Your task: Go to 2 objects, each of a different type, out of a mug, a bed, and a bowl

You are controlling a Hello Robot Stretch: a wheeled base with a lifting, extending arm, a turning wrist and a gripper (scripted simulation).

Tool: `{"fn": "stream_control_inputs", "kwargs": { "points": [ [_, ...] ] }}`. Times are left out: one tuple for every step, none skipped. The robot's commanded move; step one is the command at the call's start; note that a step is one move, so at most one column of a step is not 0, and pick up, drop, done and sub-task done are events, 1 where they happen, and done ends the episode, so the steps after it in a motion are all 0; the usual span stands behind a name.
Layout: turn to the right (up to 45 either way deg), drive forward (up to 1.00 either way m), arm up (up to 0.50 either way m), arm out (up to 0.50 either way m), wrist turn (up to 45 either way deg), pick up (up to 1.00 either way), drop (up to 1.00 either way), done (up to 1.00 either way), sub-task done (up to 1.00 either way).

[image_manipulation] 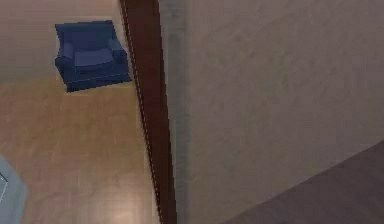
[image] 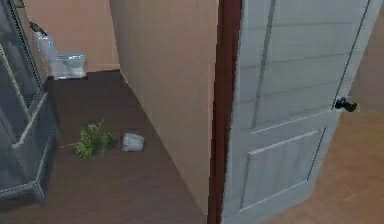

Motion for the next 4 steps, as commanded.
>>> {"fn": "stream_control_inputs", "kwargs": {
  "points": [
    [-24.0,0.00,0.00,0.00,0.0,0.00,0.00,0.00,0.00],
    [0.0,0.25,0.00,0.00,0.0,0.00,0.00,0.00,0.00],
    [45.0,0.00,0.00,0.00,0.0,0.00,0.00,0.00,0.00],
    [36.0,0.00,0.00,0.00,0.0,0.00,0.00,0.00,0.00]
  ]
}}
